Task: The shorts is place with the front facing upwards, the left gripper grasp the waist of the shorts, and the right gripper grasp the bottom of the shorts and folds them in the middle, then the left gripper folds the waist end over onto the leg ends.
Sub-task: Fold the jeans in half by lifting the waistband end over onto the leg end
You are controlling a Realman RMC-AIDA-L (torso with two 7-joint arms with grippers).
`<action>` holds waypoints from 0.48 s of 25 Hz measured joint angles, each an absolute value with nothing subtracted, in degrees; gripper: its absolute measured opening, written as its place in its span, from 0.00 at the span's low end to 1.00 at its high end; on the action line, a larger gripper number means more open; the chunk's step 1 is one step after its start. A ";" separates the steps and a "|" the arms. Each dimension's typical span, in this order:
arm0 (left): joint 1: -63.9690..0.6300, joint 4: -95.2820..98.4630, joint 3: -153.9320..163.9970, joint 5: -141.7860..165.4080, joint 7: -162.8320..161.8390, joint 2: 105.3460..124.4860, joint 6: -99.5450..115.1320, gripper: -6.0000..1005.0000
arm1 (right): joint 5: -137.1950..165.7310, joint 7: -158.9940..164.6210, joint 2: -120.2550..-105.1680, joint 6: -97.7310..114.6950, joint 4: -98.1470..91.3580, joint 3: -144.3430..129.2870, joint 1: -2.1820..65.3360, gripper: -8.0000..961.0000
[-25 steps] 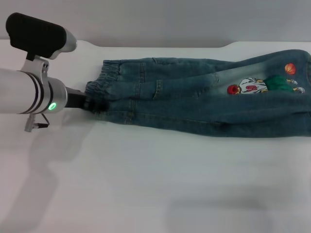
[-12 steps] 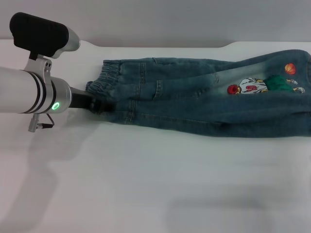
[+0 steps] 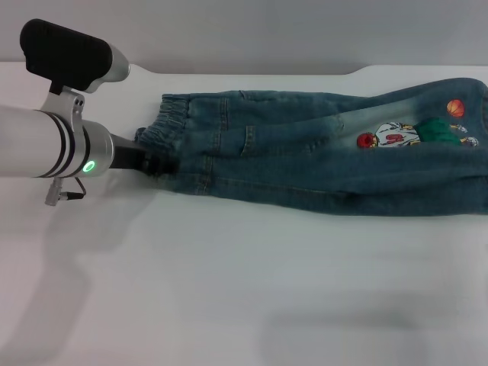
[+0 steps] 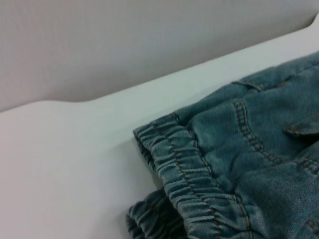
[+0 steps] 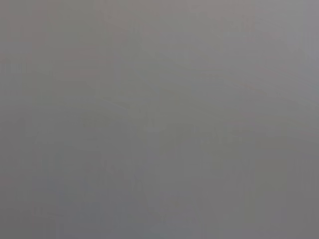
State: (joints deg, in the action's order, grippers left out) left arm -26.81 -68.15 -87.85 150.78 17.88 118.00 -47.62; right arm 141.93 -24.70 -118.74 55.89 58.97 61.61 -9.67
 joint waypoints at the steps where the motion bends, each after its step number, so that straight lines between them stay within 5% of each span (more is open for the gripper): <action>1: -26.81 -68.15 -87.85 150.78 17.88 118.00 -47.62 0.82 | 141.96 -24.70 -118.74 55.89 58.97 61.61 -9.72 0.01; 3: -26.07 -68.83 -87.79 150.63 18.12 118.03 -46.72 0.82 | 141.98 -24.72 -118.74 55.89 59.02 61.61 -9.82 0.01; 12: -24.11 -70.88 -87.64 150.31 18.12 117.95 -45.64 0.41 | 142.07 -24.77 -118.66 55.90 60.26 61.61 -10.43 0.01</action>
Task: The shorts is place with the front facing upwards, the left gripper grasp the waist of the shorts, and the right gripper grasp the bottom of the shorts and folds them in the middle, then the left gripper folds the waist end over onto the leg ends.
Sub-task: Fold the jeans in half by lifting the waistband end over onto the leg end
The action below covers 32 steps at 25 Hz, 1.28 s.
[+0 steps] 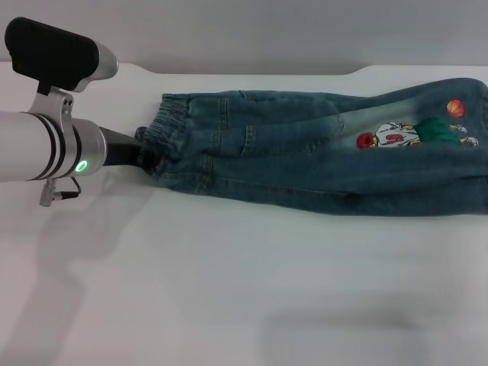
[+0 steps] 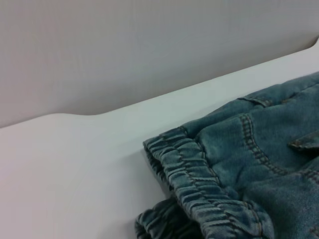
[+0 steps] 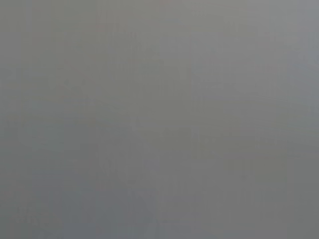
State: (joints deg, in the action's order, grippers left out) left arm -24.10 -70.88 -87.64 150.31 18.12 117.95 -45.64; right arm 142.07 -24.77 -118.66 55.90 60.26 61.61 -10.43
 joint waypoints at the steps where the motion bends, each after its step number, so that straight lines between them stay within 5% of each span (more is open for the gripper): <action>1: -24.11 -70.88 -87.64 150.31 18.12 117.95 -45.64 0.36 | 142.09 -24.78 -118.65 55.90 60.31 61.61 -10.43 0.01; 5: -23.92 -70.85 -87.52 150.25 18.11 118.00 -45.87 0.18 | 142.13 -24.79 -118.65 55.90 60.33 61.61 -10.46 0.01; 32: -15.18 -90.60 -87.33 150.13 17.49 118.12 -51.60 0.07 | 141.82 -26.11 -118.86 43.32 56.46 63.79 -1.53 0.01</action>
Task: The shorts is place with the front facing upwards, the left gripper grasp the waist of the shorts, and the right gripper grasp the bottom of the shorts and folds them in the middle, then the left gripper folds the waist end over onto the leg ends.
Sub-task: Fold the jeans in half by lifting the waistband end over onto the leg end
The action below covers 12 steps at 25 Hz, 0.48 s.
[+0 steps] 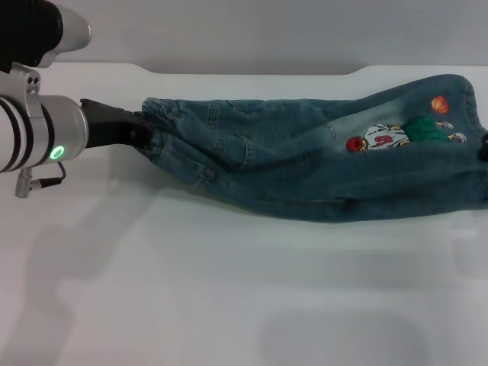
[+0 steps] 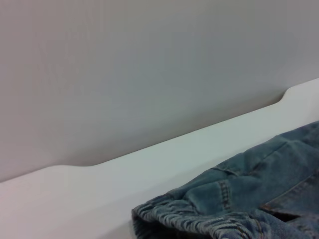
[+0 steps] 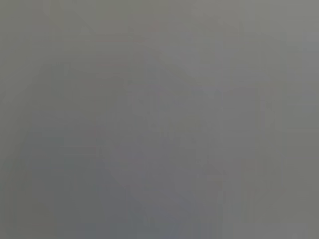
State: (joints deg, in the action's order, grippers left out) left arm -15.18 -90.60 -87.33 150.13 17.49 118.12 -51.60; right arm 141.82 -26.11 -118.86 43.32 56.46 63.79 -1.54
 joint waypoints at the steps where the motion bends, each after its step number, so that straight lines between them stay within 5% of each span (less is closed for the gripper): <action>1: -15.18 -90.99 -87.17 150.12 17.49 118.13 -51.86 0.07 | 141.75 -25.95 -118.90 42.91 55.71 63.91 -0.53 0.01; 12: -15.24 -95.31 -86.66 150.11 17.39 118.13 -53.87 0.07 | 138.07 -25.60 -119.08 34.33 50.11 63.49 9.51 0.01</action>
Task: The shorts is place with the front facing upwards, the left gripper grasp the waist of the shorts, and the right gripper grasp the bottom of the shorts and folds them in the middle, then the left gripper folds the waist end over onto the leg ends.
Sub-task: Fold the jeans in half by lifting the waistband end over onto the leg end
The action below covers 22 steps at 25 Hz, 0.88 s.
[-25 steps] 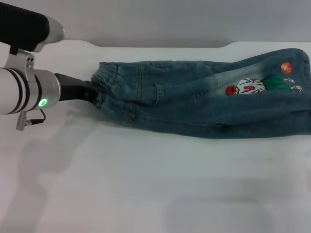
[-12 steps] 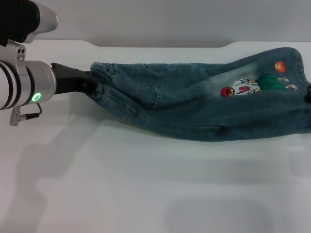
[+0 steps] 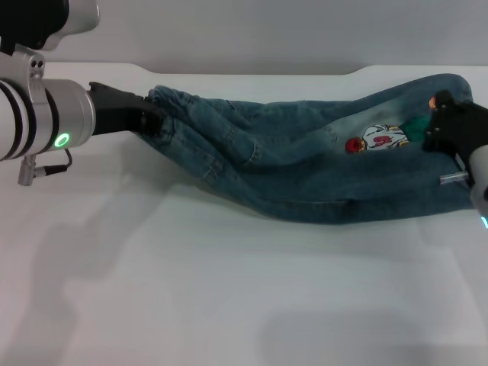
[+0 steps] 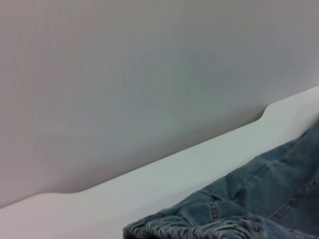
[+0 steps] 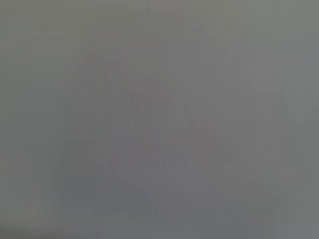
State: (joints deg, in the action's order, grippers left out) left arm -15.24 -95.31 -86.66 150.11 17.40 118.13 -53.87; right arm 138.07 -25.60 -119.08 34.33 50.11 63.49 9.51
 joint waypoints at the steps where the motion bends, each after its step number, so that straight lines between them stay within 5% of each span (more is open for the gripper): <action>1: -15.23 -96.43 -86.66 150.12 17.40 118.12 -54.35 0.07 | 137.98 -25.45 -119.09 34.05 49.60 63.45 10.21 0.01; 22: -15.62 -102.86 -86.56 150.11 17.43 117.97 -56.34 0.07 | 137.80 -14.37 -119.39 33.67 38.19 57.38 21.24 0.01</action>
